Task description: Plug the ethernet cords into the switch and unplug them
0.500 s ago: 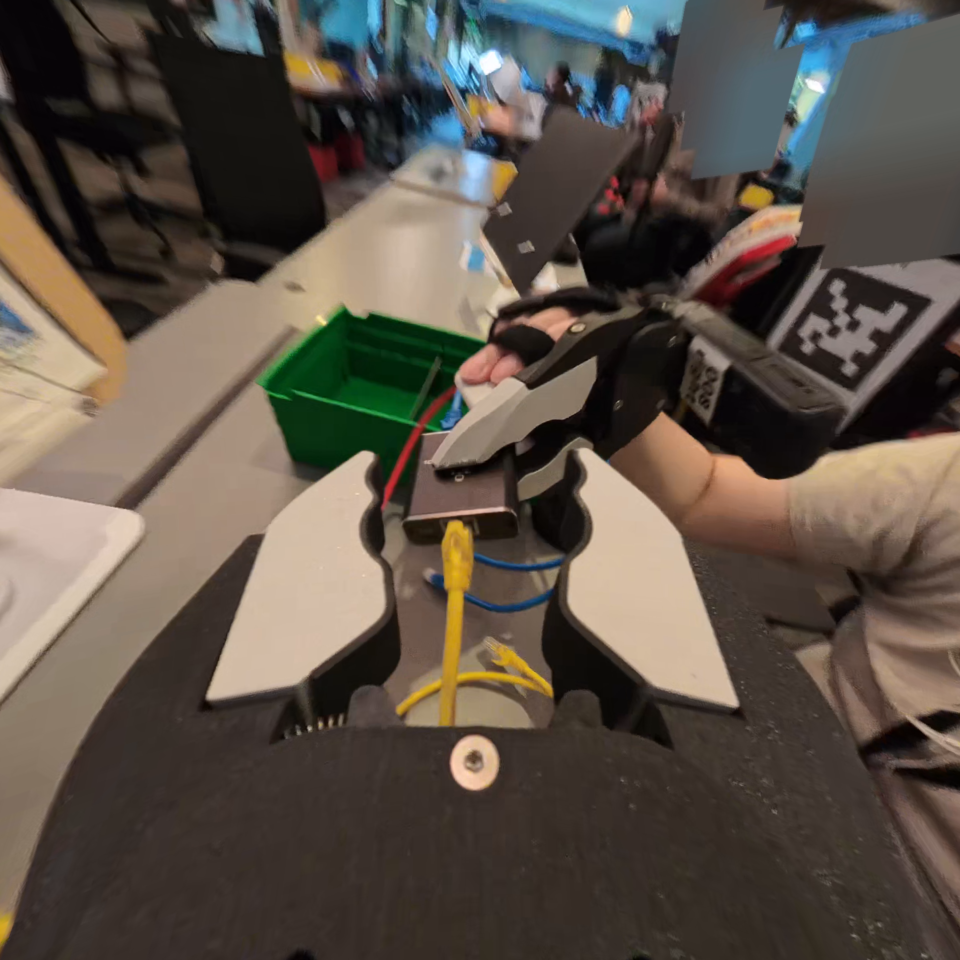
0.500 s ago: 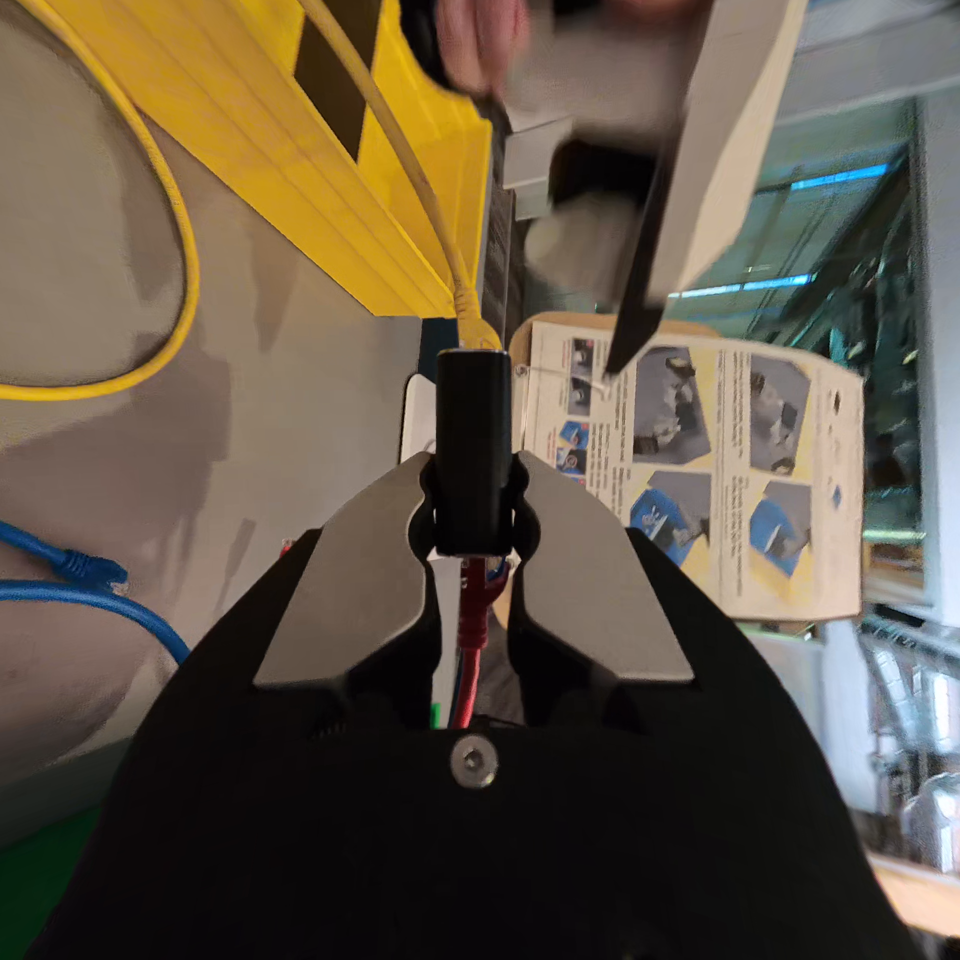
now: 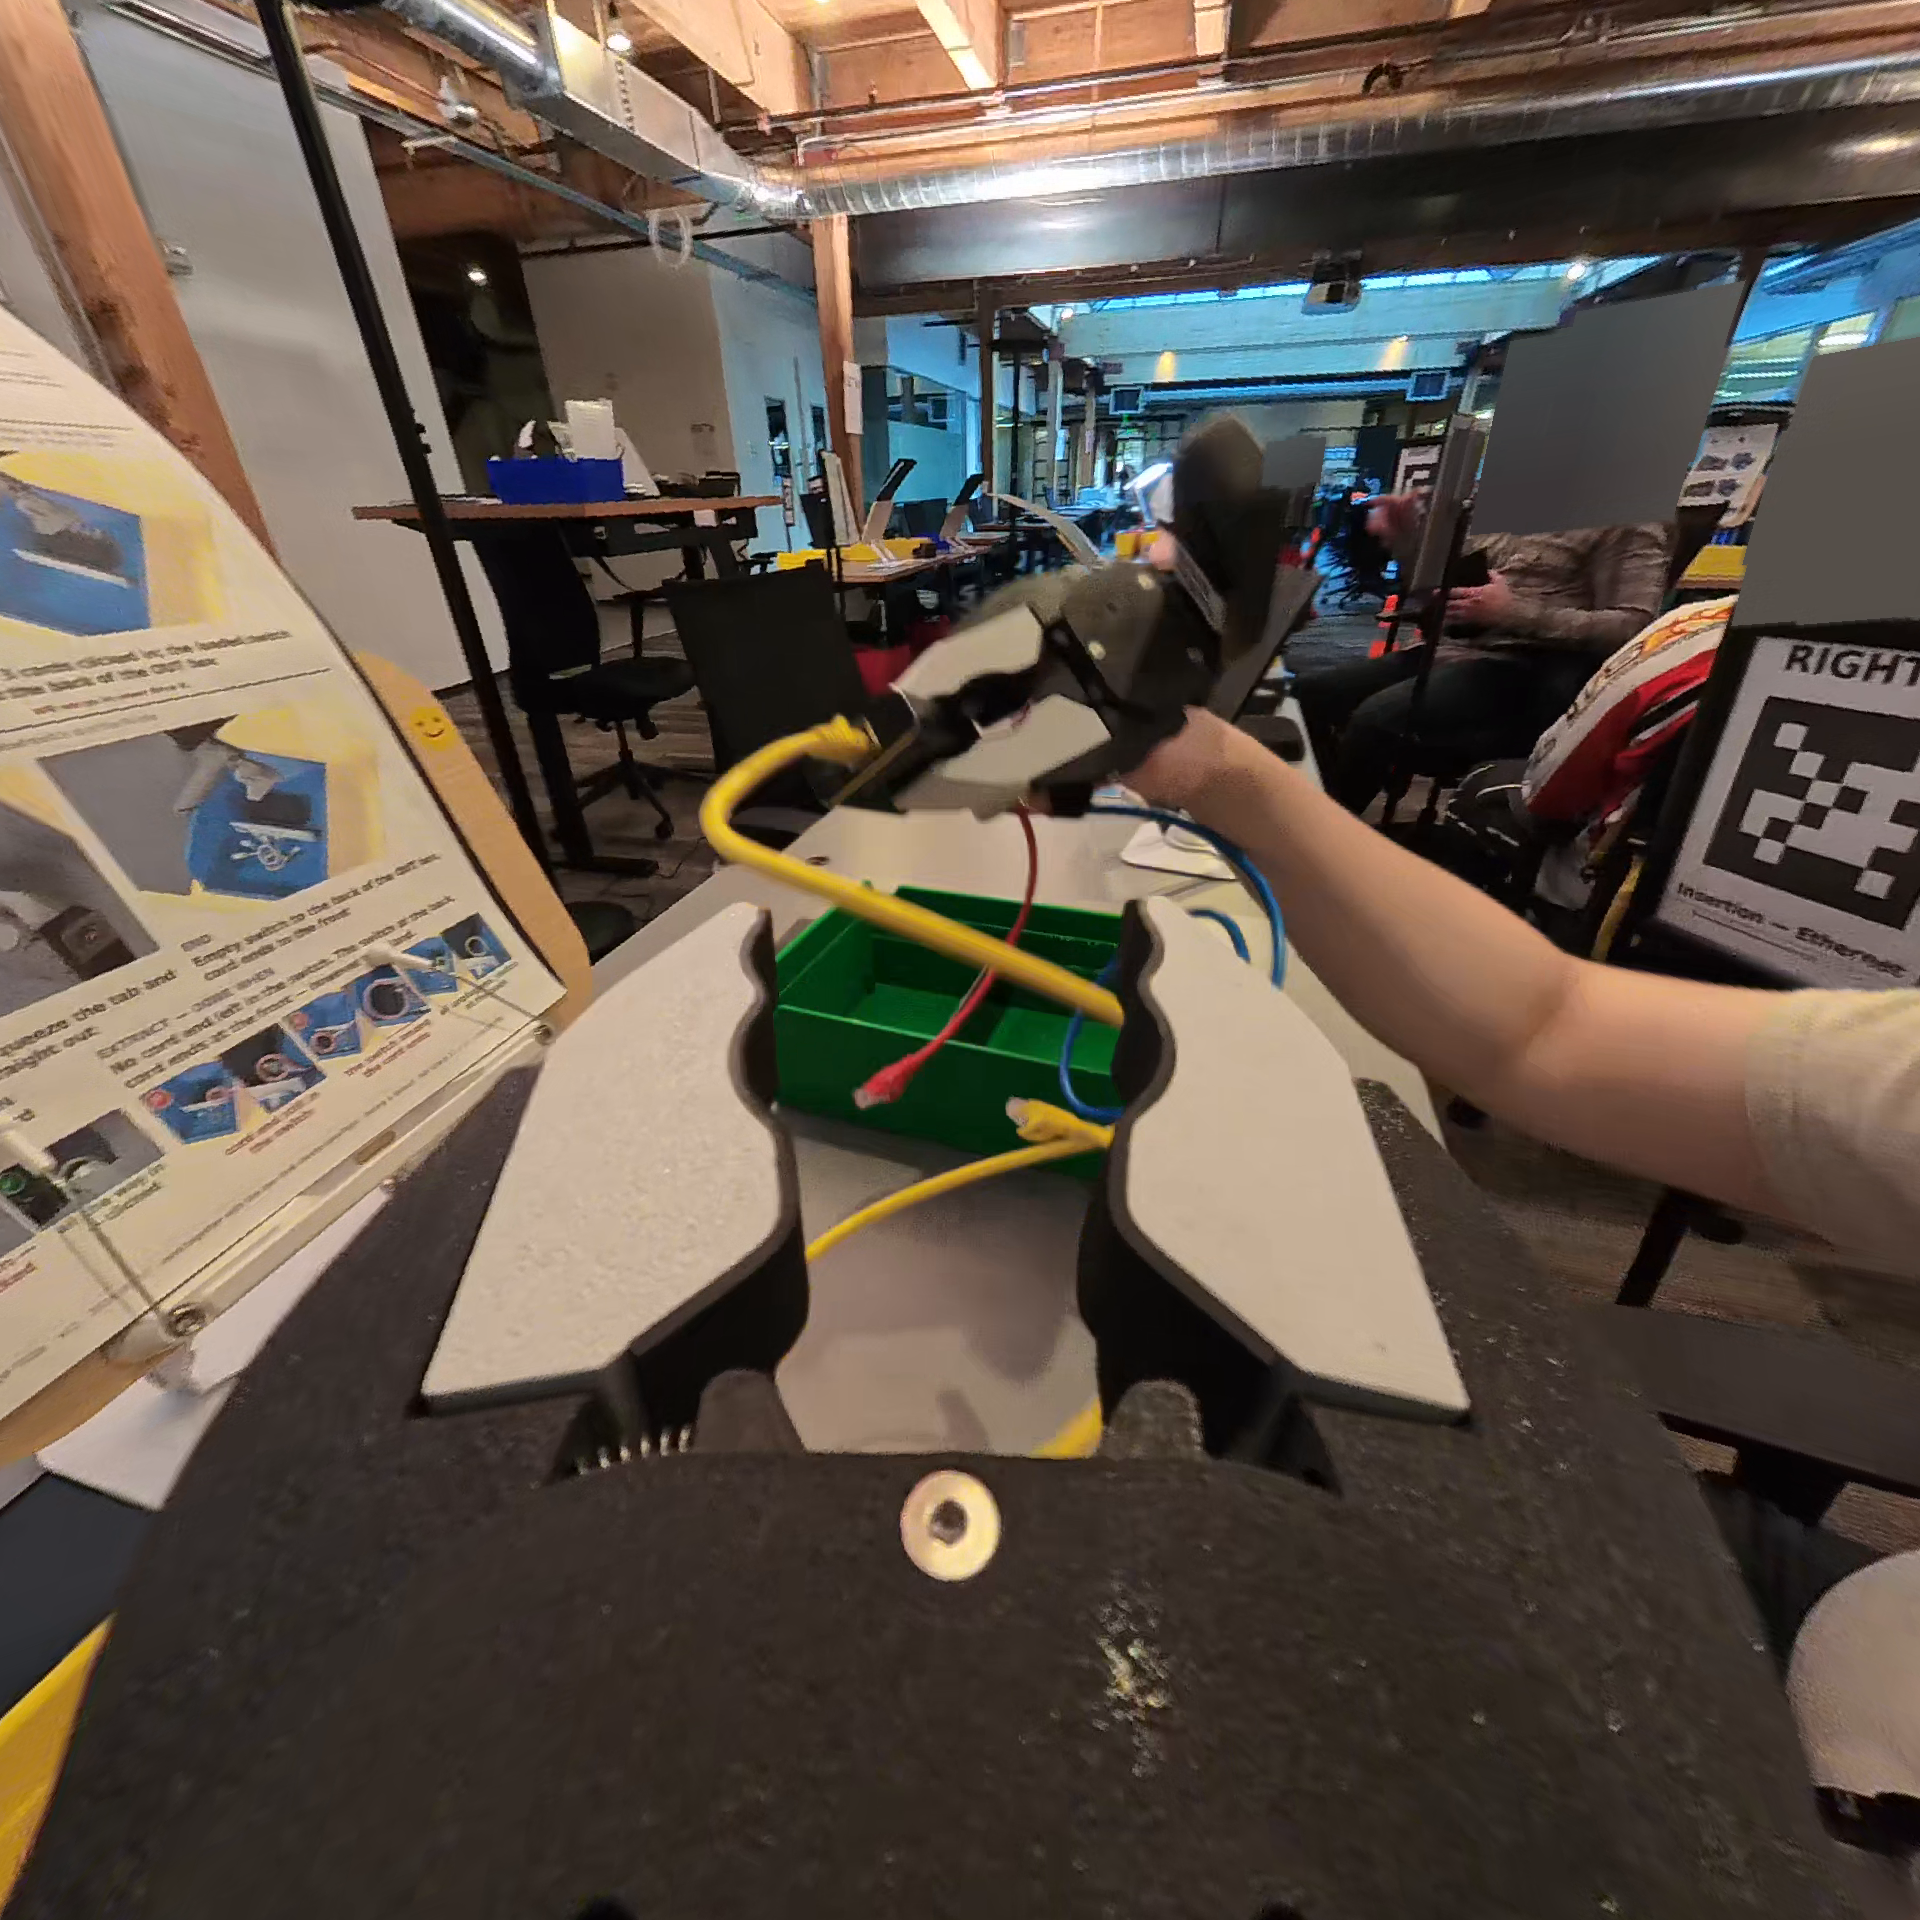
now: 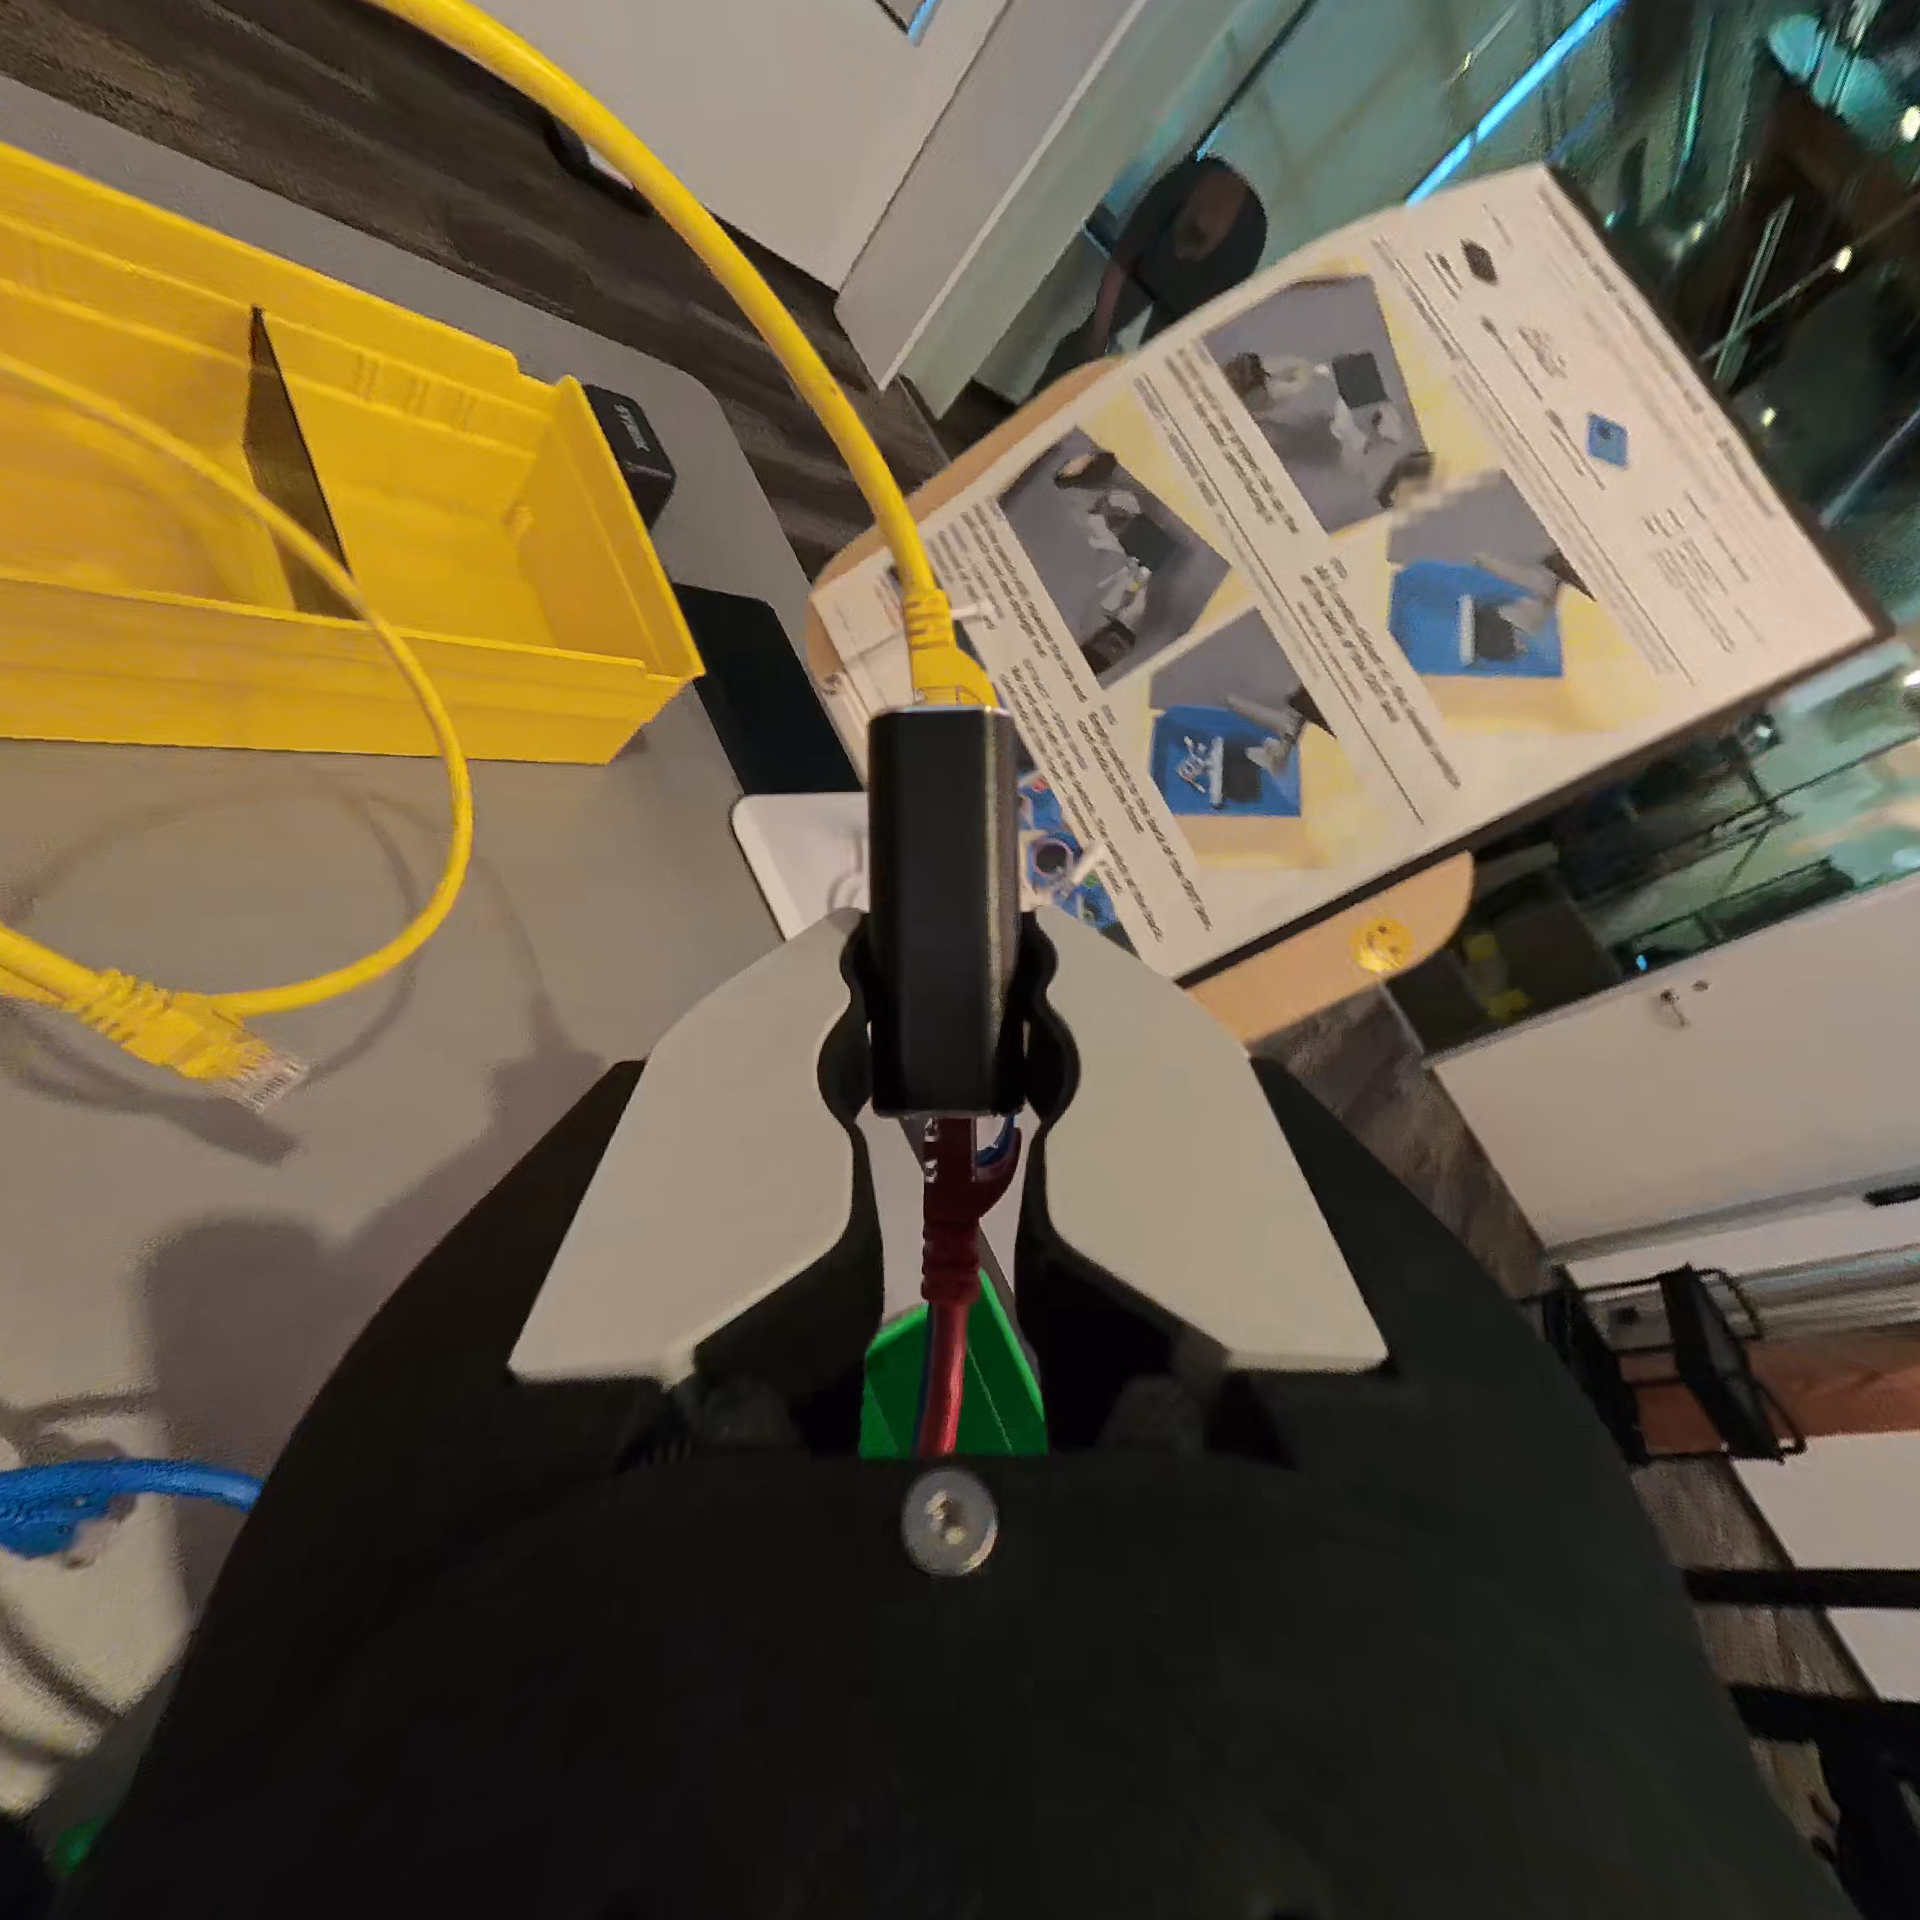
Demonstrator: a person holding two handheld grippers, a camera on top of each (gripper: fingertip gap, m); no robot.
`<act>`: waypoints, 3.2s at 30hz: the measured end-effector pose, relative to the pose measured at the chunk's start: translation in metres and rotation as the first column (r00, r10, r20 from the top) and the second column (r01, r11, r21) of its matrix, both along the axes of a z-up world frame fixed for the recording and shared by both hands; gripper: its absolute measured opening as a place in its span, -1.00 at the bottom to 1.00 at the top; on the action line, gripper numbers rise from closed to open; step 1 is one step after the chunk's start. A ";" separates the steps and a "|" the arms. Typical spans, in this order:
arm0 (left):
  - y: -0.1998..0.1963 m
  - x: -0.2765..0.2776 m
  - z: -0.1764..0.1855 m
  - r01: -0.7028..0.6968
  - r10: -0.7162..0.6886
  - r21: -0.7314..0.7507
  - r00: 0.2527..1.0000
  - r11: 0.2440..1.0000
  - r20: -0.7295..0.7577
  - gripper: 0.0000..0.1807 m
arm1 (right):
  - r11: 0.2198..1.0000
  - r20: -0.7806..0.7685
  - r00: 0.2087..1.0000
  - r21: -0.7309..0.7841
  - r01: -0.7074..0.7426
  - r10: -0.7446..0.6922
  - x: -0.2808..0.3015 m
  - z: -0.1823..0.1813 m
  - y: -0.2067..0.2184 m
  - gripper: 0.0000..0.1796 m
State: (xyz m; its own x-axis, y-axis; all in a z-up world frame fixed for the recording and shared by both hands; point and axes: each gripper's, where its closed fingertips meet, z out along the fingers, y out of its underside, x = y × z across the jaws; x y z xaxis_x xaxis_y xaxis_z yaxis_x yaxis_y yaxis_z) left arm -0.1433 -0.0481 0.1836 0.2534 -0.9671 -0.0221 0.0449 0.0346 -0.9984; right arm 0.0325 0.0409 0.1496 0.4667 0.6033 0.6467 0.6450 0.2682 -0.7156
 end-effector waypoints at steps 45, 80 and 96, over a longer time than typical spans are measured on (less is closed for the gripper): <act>0.032 0.089 -0.100 0.016 -0.077 -0.161 0.920 0.987 -0.384 -0.36 | 0.506 0.857 0.511 -0.413 0.757 -0.064 0.277 -0.047 0.068 -0.70; 0.029 0.103 -0.115 0.056 -0.136 -0.200 0.901 0.978 -0.413 -0.35 | 0.506 0.365 0.925 -0.820 0.268 0.103 0.171 -0.236 0.107 -0.68; 0.025 0.103 -0.114 0.058 -0.136 -0.191 0.895 0.980 -0.425 -0.36 | 0.657 0.681 0.717 -0.609 0.443 0.148 0.183 -0.179 0.117 -0.65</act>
State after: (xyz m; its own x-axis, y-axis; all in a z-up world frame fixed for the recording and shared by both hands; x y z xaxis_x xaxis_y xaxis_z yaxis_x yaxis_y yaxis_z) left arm -0.0407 -0.0227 0.0698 0.1608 -0.9853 0.0571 -0.3995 -0.1179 -0.9091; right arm 0.2159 0.1582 -0.0299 0.2537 0.9436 0.2126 0.9664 -0.2566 -0.0142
